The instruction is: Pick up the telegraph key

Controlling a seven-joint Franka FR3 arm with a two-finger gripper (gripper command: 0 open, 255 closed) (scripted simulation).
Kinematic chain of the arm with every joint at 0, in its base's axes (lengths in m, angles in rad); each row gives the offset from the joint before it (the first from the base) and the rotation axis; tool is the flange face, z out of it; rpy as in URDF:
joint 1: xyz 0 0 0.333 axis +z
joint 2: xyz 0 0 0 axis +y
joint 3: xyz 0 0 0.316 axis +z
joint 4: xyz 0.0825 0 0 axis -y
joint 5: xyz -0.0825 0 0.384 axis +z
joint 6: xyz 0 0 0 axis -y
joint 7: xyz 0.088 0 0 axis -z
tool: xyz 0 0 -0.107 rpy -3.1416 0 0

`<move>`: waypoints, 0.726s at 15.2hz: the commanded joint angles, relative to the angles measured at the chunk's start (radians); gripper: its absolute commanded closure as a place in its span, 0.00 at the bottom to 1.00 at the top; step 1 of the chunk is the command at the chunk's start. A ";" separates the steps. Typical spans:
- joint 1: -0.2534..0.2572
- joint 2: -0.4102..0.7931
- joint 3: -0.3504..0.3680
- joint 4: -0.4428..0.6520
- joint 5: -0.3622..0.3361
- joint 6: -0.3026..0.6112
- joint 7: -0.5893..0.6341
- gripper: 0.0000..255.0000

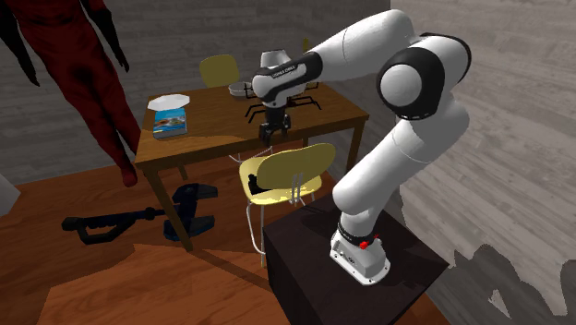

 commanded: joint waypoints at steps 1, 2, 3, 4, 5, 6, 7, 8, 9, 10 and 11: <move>0.014 0.067 0.014 -0.008 -0.001 0.066 -0.014 0.00; 0.019 0.101 0.020 -0.006 -0.003 0.092 -0.021 0.00; 0.025 0.136 0.027 -0.002 -0.006 0.118 -0.027 0.00; 0.030 0.171 0.033 0.002 -0.009 0.144 -0.034 0.00; 0.035 0.206 0.039 0.008 -0.013 0.168 -0.039 0.00; 0.040 0.243 0.045 0.014 -0.018 0.193 -0.044 0.00; 0.045 0.279 0.051 0.022 -0.024 0.216 -0.049 0.00; 0.049 0.316 0.057 0.030 -0.030 0.239 -0.053 0.00; 0.054 0.353 0.063 0.040 -0.038 0.261 -0.056 0.00; 0.055 0.358 0.063 0.041 -0.039 0.264 -0.056 0.00; 0.055 0.368 0.063 0.037 -0.039 0.278 -0.056 0.00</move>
